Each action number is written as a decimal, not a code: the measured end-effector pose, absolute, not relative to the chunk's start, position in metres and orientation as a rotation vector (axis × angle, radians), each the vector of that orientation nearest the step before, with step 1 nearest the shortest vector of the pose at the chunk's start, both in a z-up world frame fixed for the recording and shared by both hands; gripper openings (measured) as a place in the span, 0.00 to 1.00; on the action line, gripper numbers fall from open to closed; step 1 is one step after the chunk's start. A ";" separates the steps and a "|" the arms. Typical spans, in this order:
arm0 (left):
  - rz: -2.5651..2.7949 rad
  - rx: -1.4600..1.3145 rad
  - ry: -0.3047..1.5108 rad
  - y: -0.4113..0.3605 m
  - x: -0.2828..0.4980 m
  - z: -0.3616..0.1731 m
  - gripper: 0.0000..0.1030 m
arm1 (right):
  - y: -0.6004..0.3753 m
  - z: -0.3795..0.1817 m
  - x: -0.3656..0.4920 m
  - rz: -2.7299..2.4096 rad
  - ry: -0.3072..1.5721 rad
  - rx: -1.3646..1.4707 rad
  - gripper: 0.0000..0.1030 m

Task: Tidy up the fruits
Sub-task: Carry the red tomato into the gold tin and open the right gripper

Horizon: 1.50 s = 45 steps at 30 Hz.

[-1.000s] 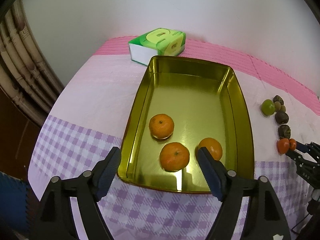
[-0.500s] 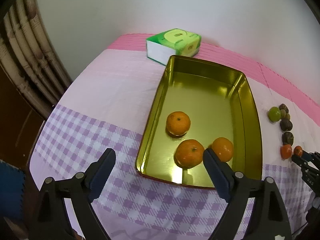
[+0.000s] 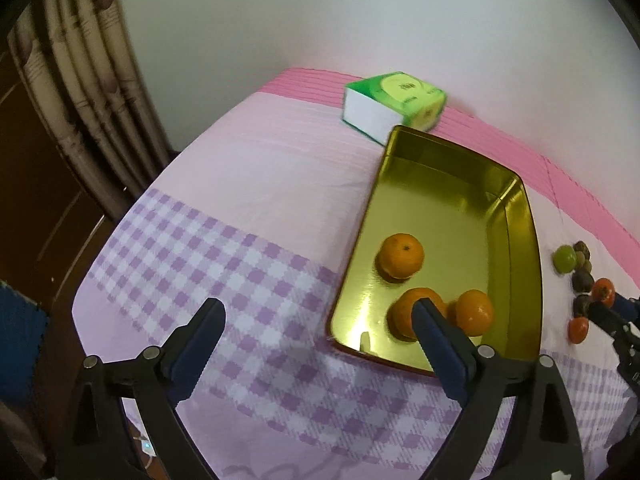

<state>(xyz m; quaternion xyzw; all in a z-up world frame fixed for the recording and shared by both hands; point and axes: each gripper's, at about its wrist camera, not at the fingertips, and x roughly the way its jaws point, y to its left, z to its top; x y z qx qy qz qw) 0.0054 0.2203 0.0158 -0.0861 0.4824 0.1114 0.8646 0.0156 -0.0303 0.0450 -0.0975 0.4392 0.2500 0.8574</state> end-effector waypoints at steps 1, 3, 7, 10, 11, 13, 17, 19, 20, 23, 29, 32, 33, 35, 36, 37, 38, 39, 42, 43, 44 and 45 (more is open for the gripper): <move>0.242 -0.189 1.011 0.224 0.004 0.016 0.90 | -0.022 0.046 0.015 0.542 0.922 -0.211 0.32; 0.260 -0.212 1.012 0.231 0.000 0.015 0.90 | -0.004 0.046 0.013 0.578 0.929 -0.226 0.32; 0.297 -0.238 1.010 0.242 -0.005 0.015 0.90 | 0.023 0.042 0.008 0.626 0.944 -0.266 0.32; 0.307 -0.268 1.012 0.250 -0.009 0.015 0.90 | 0.038 0.034 0.006 0.647 0.968 -0.292 0.32; 0.310 -0.279 1.012 0.252 -0.011 0.015 0.90 | 0.040 0.031 0.006 0.649 0.973 -0.299 0.32; 0.313 -0.285 1.013 0.254 -0.013 0.015 0.90 | 0.046 0.025 0.005 0.655 0.989 -0.311 0.32; 0.320 -0.300 1.012 0.259 -0.015 0.017 0.90 | 0.052 0.017 0.005 0.655 1.011 -0.331 0.32; 0.324 -0.306 1.009 0.261 -0.016 0.018 0.90 | 0.054 0.012 0.006 0.649 1.022 -0.343 0.32; 0.326 -0.308 1.008 0.261 -0.016 0.018 0.90 | 0.055 0.010 0.007 0.647 1.028 -0.346 0.32; 0.326 -0.309 1.013 0.262 -0.016 0.018 0.90 | 0.055 0.007 0.008 0.643 1.037 -0.350 0.32; 0.321 -0.305 1.018 0.261 -0.015 0.017 0.90 | 0.060 0.002 0.010 0.641 1.051 -0.351 0.32; 0.322 -0.303 1.018 0.259 -0.015 0.017 0.90 | 0.059 0.001 0.010 0.640 1.054 -0.347 0.32; 0.321 -0.302 1.019 0.259 -0.015 0.016 0.90 | 0.060 0.001 0.011 0.638 1.054 -0.348 0.32; 0.324 -0.303 1.020 0.259 -0.015 0.017 0.90 | 0.060 0.001 0.011 0.641 1.059 -0.345 0.32; 0.322 -0.303 1.019 0.259 -0.015 0.017 0.90 | 0.059 0.001 0.011 0.639 1.054 -0.347 0.32; 0.322 -0.303 1.019 0.259 -0.015 0.017 0.90 | 0.059 0.001 0.011 0.639 1.054 -0.348 0.32; 0.320 -0.302 1.019 0.258 -0.015 0.016 0.90 | 0.059 0.001 0.011 0.640 1.055 -0.349 0.32; 0.316 -0.301 1.021 0.257 -0.014 0.015 0.90 | 0.059 0.001 0.012 0.640 1.056 -0.347 0.32; 0.314 -0.289 1.032 0.255 -0.013 0.011 0.90 | 0.059 0.002 0.011 0.642 1.052 -0.337 0.33; 0.313 -0.287 1.033 0.255 -0.012 0.011 0.90 | 0.058 0.003 0.011 0.640 1.047 -0.332 0.33; 0.311 -0.285 1.032 0.254 -0.013 0.010 0.90 | 0.057 0.004 0.011 0.644 1.044 -0.322 0.33; 0.309 -0.284 1.031 0.254 -0.012 0.011 0.90 | 0.056 0.005 0.010 0.646 1.040 -0.313 0.33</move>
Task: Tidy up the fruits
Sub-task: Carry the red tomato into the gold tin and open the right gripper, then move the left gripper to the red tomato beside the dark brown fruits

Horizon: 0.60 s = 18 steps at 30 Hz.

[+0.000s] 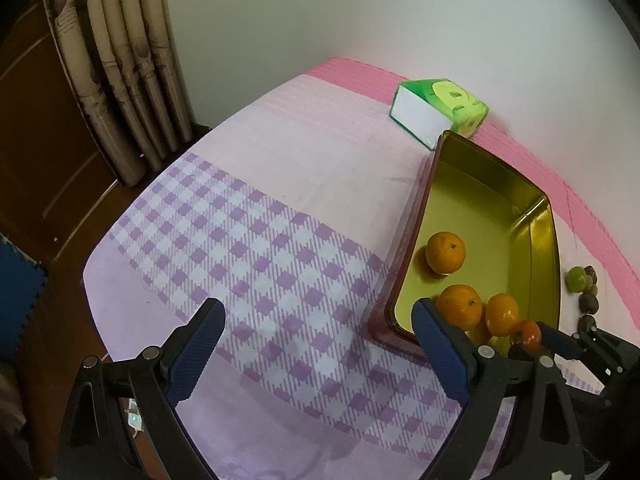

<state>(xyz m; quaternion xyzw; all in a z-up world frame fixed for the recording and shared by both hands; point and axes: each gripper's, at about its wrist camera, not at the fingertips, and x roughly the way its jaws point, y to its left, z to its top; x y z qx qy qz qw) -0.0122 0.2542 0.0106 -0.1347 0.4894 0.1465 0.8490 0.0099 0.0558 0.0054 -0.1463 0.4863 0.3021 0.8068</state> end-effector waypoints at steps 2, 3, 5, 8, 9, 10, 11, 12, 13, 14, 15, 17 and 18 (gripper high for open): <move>0.304 -0.277 1.025 0.253 -0.012 0.011 0.90 | 0.051 0.011 0.009 0.640 1.022 -0.286 0.33; 0.302 -0.271 1.022 0.251 -0.013 0.012 0.90 | 0.047 0.014 0.009 0.639 1.015 -0.268 0.34; 0.298 -0.260 1.018 0.249 -0.012 0.012 0.90 | 0.038 0.020 0.009 0.624 0.998 -0.237 0.36; 0.293 -0.238 1.009 0.245 -0.011 0.013 0.90 | 0.018 0.032 0.007 0.597 0.957 -0.200 0.36; 0.291 -0.234 1.005 0.244 -0.011 0.014 0.90 | 0.009 0.035 0.007 0.580 0.942 -0.195 0.36; 0.287 -0.225 0.999 0.243 -0.011 0.014 0.90 | -0.005 0.039 0.007 0.553 0.925 -0.183 0.37; 0.283 -0.212 0.995 0.240 -0.011 0.015 0.90 | -0.014 0.040 0.007 0.536 0.920 -0.175 0.37; 0.282 -0.202 0.990 0.238 -0.011 0.016 0.90 | -0.027 0.041 0.008 0.508 0.914 -0.164 0.39; 0.280 -0.188 0.981 0.235 -0.011 0.017 0.90 | -0.046 0.041 0.009 0.465 0.907 -0.153 0.40; 0.277 -0.178 0.979 0.232 -0.011 0.017 0.90 | -0.057 0.042 0.011 0.440 0.905 -0.145 0.40; 0.267 -0.171 0.978 0.231 -0.010 0.017 0.90 | -0.076 0.040 0.012 0.396 0.906 -0.131 0.40; 0.250 -0.157 0.973 0.224 -0.010 0.018 0.90 | -0.105 0.035 0.014 0.318 0.904 -0.121 0.41; 0.241 -0.153 0.972 0.221 -0.010 0.018 0.90 | -0.121 0.032 0.015 0.281 0.906 -0.113 0.41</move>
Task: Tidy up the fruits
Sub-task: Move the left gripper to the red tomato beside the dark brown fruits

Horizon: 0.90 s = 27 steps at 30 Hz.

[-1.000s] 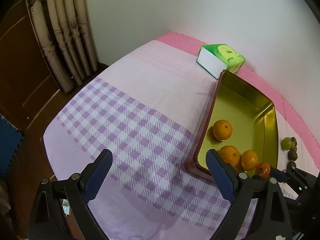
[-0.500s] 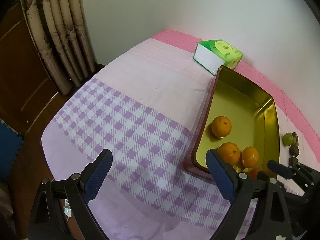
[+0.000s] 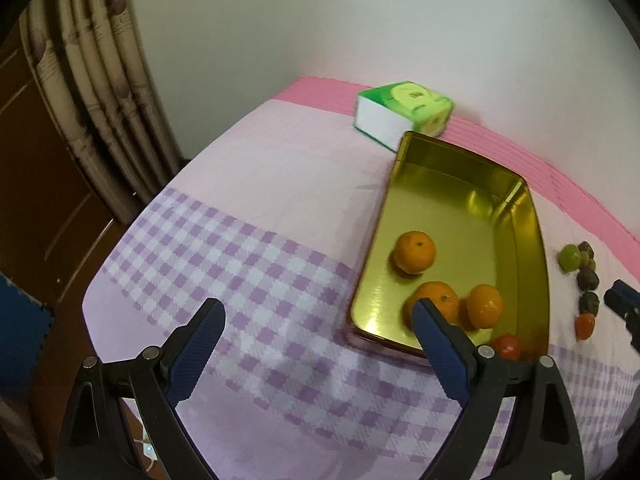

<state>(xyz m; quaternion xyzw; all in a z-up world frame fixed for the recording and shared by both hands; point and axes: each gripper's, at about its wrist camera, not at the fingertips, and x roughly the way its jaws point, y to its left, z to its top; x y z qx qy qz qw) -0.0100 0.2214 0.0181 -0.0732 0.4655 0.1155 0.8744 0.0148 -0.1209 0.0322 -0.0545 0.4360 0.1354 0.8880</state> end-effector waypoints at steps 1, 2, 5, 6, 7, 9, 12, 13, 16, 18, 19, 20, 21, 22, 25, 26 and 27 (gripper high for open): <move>0.233 -0.146 0.969 0.217 -0.010 0.019 0.90 | -0.136 0.028 0.016 0.247 0.913 -0.103 0.41; 0.227 -0.135 0.965 0.212 -0.010 0.020 0.90 | -0.147 0.024 0.018 0.215 0.920 -0.095 0.41; 0.189 -0.110 0.955 0.194 -0.009 0.027 0.90 | -0.181 0.006 0.019 0.134 0.950 -0.073 0.41; 0.177 -0.102 0.954 0.189 -0.008 0.029 0.90 | -0.191 -0.001 0.020 0.106 0.964 -0.071 0.41; 0.154 -0.088 0.952 0.179 -0.008 0.032 0.90 | -0.200 -0.008 0.022 0.085 0.978 -0.063 0.41; 0.111 -0.075 0.947 0.163 -0.006 0.036 0.90 | -0.214 -0.017 0.023 0.062 0.994 -0.049 0.41; 0.028 -0.067 0.953 0.133 -0.001 0.039 0.90 | -0.228 -0.031 0.024 0.029 1.003 -0.049 0.41; -0.007 -0.060 0.961 0.120 0.002 0.038 0.90 | -0.230 -0.031 0.023 0.024 0.984 -0.048 0.41; -0.076 -0.025 0.982 0.087 0.009 0.034 0.90 | -0.234 -0.032 0.024 0.023 0.961 -0.072 0.42; -0.128 0.000 1.001 0.062 0.014 0.029 0.90 | -0.235 -0.033 0.023 0.034 0.943 -0.076 0.45; -0.149 0.006 1.007 0.052 0.016 0.026 0.90 | -0.237 -0.034 0.023 0.037 0.937 -0.077 0.47; -0.170 0.014 1.018 0.040 0.018 0.022 0.90 | -0.239 -0.034 0.023 0.037 0.932 -0.073 0.49; -0.187 0.021 1.032 0.028 0.020 0.018 0.90 | -0.241 -0.033 0.023 0.036 0.930 -0.067 0.52; -0.200 0.022 1.041 0.020 0.021 0.015 0.90 | -0.245 -0.034 0.023 0.039 0.926 -0.049 0.53; -0.242 0.030 1.084 -0.006 0.025 0.003 0.90 | -0.245 -0.033 0.026 0.040 0.914 -0.051 0.54; -0.251 0.037 1.095 -0.014 0.026 -0.002 0.89 | -0.244 -0.033 0.027 0.040 0.912 -0.051 0.54; -0.256 0.044 1.106 -0.021 0.028 -0.006 0.89 | -0.243 -0.033 0.027 0.040 0.909 -0.050 0.54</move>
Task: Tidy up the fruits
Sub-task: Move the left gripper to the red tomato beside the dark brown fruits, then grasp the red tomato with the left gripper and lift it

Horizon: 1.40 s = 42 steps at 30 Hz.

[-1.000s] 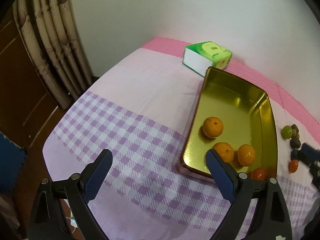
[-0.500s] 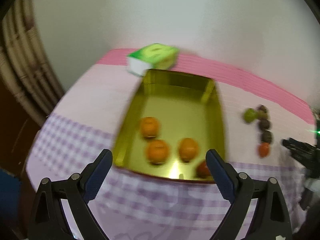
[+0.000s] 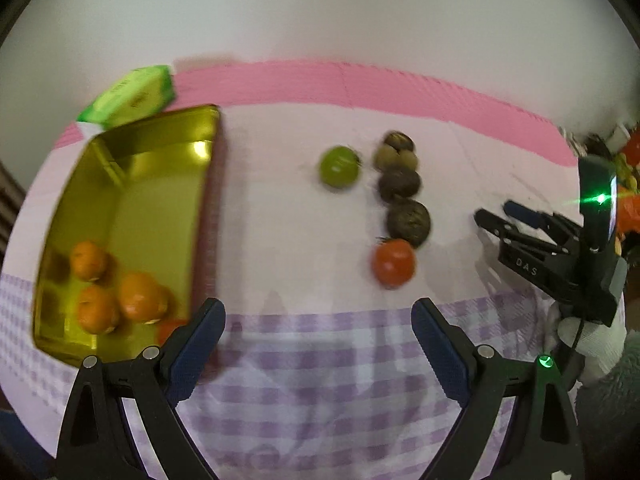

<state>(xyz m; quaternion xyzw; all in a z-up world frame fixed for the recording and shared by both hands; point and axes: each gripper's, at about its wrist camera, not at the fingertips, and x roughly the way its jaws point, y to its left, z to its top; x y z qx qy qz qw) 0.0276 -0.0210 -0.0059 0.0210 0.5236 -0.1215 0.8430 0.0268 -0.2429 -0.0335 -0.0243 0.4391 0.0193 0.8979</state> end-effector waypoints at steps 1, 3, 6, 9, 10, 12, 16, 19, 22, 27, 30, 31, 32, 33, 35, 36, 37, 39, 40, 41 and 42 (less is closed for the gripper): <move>-0.262 0.051 1.112 -0.027 0.028 -0.009 0.87 | -0.243 -0.034 0.026 0.040 0.906 -0.050 0.54; -0.275 0.069 1.119 -0.036 0.030 -0.015 0.86 | -0.247 -0.032 0.023 0.043 0.905 -0.047 0.55; -0.291 0.107 1.123 -0.052 0.036 -0.023 0.82 | -0.247 -0.033 0.023 0.056 0.907 -0.042 0.58; -0.301 0.110 1.133 -0.064 0.044 -0.029 0.71 | -0.247 -0.032 0.023 0.057 0.907 -0.046 0.59; -0.305 0.102 1.145 -0.066 0.048 -0.032 0.67 | -0.247 -0.032 0.023 0.057 0.907 -0.045 0.59; -0.312 0.079 1.168 -0.070 0.054 -0.037 0.62 | -0.247 -0.032 0.022 0.058 0.907 -0.042 0.59; -0.302 0.040 1.207 -0.075 0.064 -0.045 0.53 | -0.246 -0.032 0.023 0.062 0.907 -0.038 0.60; -0.304 0.053 1.203 -0.080 0.067 -0.046 0.53 | -0.246 -0.032 0.023 0.062 0.908 -0.039 0.60; -0.315 0.068 1.199 -0.083 0.068 -0.046 0.45 | -0.246 -0.032 0.023 0.061 0.907 -0.038 0.61; -0.331 0.065 1.201 -0.082 0.071 -0.046 0.31 | -0.244 -0.032 0.021 0.059 0.908 -0.041 0.62; -0.332 0.076 1.196 -0.081 0.068 -0.046 0.28 | -0.243 -0.032 0.021 0.058 0.908 -0.042 0.62; -0.332 0.080 1.195 -0.081 0.066 -0.045 0.28 | -0.243 -0.032 0.021 0.058 0.908 -0.044 0.62; -0.333 0.082 1.194 -0.079 0.061 -0.044 0.28 | -0.242 -0.032 0.021 0.059 0.909 -0.044 0.62; -0.330 0.084 1.195 -0.078 0.059 -0.044 0.28 | -0.242 -0.032 0.021 0.059 0.909 -0.045 0.62; -0.328 0.085 1.196 -0.077 0.058 -0.044 0.28 | -0.242 -0.032 0.022 0.062 0.911 -0.048 0.63; -0.328 0.083 1.198 -0.075 0.057 -0.044 0.28 | -0.242 -0.032 0.022 0.063 0.911 -0.048 0.64; -0.327 0.082 1.201 -0.072 0.055 -0.044 0.28 | -0.241 -0.032 0.022 0.062 0.911 -0.051 0.64; -0.323 0.076 1.203 -0.069 0.054 -0.043 0.28 | -0.242 -0.032 0.021 0.062 0.911 -0.051 0.64; -0.320 0.073 1.204 -0.067 0.053 -0.042 0.28 | -0.242 -0.032 0.021 0.062 0.912 -0.050 0.64; -0.316 0.070 1.205 -0.065 0.052 -0.041 0.28 | -0.242 -0.032 0.021 0.061 0.912 -0.051 0.64; -0.305 0.072 1.199 -0.064 0.052 -0.039 0.28 | -0.242 -0.032 0.021 0.060 0.912 -0.053 0.64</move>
